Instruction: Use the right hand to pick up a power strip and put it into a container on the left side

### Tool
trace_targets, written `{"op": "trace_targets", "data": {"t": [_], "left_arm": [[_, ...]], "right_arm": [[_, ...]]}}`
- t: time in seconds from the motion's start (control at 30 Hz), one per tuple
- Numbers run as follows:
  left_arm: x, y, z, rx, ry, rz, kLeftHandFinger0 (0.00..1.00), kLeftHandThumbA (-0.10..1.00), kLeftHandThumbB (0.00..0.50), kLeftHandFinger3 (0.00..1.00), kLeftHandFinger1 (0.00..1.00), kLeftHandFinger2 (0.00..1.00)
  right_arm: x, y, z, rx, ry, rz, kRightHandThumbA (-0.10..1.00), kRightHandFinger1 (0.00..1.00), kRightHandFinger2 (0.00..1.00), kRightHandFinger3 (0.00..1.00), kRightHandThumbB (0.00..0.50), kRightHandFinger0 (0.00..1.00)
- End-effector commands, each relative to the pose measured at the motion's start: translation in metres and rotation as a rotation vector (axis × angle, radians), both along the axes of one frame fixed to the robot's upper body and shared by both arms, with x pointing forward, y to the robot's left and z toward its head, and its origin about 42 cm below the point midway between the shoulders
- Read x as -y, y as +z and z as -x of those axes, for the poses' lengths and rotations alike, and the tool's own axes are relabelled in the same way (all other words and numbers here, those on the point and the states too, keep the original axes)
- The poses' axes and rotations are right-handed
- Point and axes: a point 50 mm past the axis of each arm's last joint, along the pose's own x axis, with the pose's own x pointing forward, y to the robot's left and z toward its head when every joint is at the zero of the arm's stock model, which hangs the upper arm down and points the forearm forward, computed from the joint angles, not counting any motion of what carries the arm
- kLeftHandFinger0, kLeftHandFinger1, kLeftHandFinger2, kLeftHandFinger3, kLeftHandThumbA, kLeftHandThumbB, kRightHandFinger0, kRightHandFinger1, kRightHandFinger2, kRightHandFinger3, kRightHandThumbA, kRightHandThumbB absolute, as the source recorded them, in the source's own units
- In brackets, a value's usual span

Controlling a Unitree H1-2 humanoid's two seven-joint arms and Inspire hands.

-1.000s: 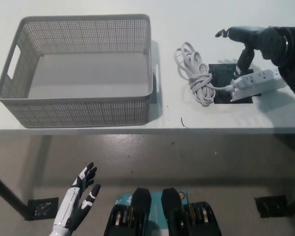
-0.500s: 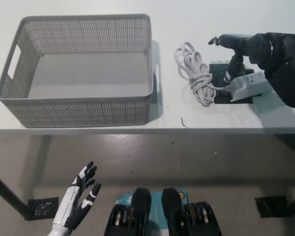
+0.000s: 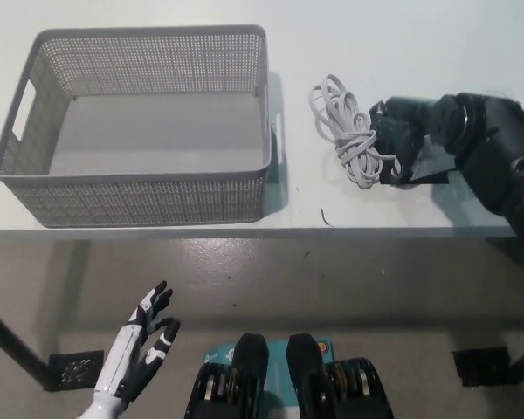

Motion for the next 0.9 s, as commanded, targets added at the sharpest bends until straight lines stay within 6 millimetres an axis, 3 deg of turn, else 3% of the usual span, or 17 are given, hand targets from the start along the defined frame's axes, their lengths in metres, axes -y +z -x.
{"op": "trace_targets", "data": {"t": [0.0, 0.2, 0.3, 0.33, 0.37, 0.4, 0.43, 0.47, 0.5, 0.53, 0.57, 0.6, 0.63, 0.7, 0.8, 0.87], "left_arm": [[-0.004, 0.012, -0.007, 0.065, -0.024, -0.006, 0.85, 0.83, 0.172, 1.0, 0.97, 1.0], [-0.003, 0.012, -0.007, 0.066, -0.021, -0.002, 0.82, 0.83, 0.161, 1.0, 0.96, 1.0], [-0.001, 0.01, -0.005, 0.061, -0.015, 0.01, 0.8, 0.84, 0.153, 1.0, 0.94, 1.0], [-0.002, 0.01, -0.005, 0.06, -0.015, 0.012, 0.8, 0.84, 0.152, 1.0, 0.94, 1.0], [-0.002, 0.01, -0.005, 0.062, -0.015, 0.009, 0.8, 0.84, 0.15, 1.0, 0.94, 1.0], [-0.002, 0.01, -0.005, 0.062, -0.015, 0.008, 0.8, 0.84, 0.149, 1.0, 0.94, 1.0], [-0.003, 0.011, -0.005, 0.063, -0.016, 0.008, 0.8, 0.85, 0.142, 1.0, 0.94, 1.0], [-0.003, 0.011, -0.005, 0.062, -0.016, 0.007, 0.8, 0.85, 0.142, 1.0, 0.94, 1.0], [-0.003, 0.01, -0.006, 0.061, -0.016, 0.005, 0.8, 0.85, 0.14, 1.0, 0.94, 1.0], [-0.002, 0.011, -0.007, 0.062, -0.021, 0.007, 0.8, 0.86, 0.143, 1.0, 0.94, 1.0], [-0.001, 0.011, -0.008, 0.062, -0.024, 0.011, 0.8, 0.86, 0.144, 1.0, 0.94, 1.0], [0.0, 0.011, -0.008, 0.063, -0.027, 0.014, 0.79, 0.86, 0.146, 1.0, 0.93, 1.0], [0.001, 0.011, -0.009, 0.064, -0.028, 0.012, 0.79, 0.87, 0.146, 1.0, 0.93, 1.0], [0.0, 0.012, -0.008, 0.066, -0.025, 0.005, 0.79, 0.87, 0.15, 1.0, 0.93, 1.0], [-0.002, 0.012, -0.007, 0.066, -0.026, 0.002, 0.79, 0.88, 0.145, 1.0, 0.92, 1.0], [-0.002, 0.012, -0.007, 0.067, -0.029, -0.005, 0.77, 0.89, 0.136, 1.0, 0.9, 1.0]], "right_arm": [[0.001, 0.026, -0.008, 0.077, 0.008, -0.043, 1.0, 1.0, 1.0, 1.0, 0.498, 1.0], [-0.012, -0.003, -0.003, 0.032, 0.019, -0.012, 1.0, 1.0, 1.0, 1.0, 0.489, 1.0], [-0.021, -0.019, 0.001, 0.135, 0.016, 0.051, 0.79, 1.0, 1.0, 1.0, 0.449, 1.0], [-0.024, -0.023, 0.002, 0.241, 0.028, 0.079, 0.7, 1.0, 1.0, 1.0, 0.399, 1.0], [-0.025, -0.025, 0.003, 0.356, 0.035, 0.075, 0.51, 1.0, 1.0, 1.0, 0.374, 1.0], [-0.025, -0.026, 0.004, 0.431, 0.028, 0.049, 0.44, 1.0, 1.0, 1.0, 0.367, 1.0], [-0.025, -0.027, 0.007, 0.591, 0.009, 0.035, 0.12, 0.64, 0.79, 0.91, 0.271, 0.57], [-0.025, -0.026, 0.011, 0.766, 0.027, 0.04, -0.06, 0.26, 0.44, 0.6, 0.271, 0.18], [-0.027, -0.022, 0.013, 0.861, 0.05, 0.014, -0.1, 0.11, 0.36, 0.53, 0.179, 0.01], [-0.027, -0.018, 0.012, 0.877, 0.044, 0.002, -0.1, 0.13, 0.43, 0.62, 0.169, 0.0], [-0.028, -0.015, 0.011, 0.886, 0.039, -0.016, -0.1, 0.26, 0.59, 0.84, 0.171, 0.0], [-0.031, -0.011, 0.011, 0.894, 0.034, -0.053, -0.1, 0.36, 0.74, 0.94, 0.167, 0.0], [-0.032, -0.011, 0.011, 0.897, 0.032, -0.074, -0.1, 0.4, 0.78, 0.95, 0.135, 0.0], [-0.038, -0.01, 0.012, 0.916, 0.03, -0.117, -0.1, 0.31, 0.75, 0.85, 0.164, 0.0], [-0.043, -0.012, 0.015, 0.942, 0.049, -0.133, -0.1, 0.32, 0.77, 0.84, 0.149, 0.0], [-0.044, -0.012, 0.016, 0.971, 0.064, -0.137, -0.1, 0.22, 0.66, 0.7, 0.155, 0.0]]}}
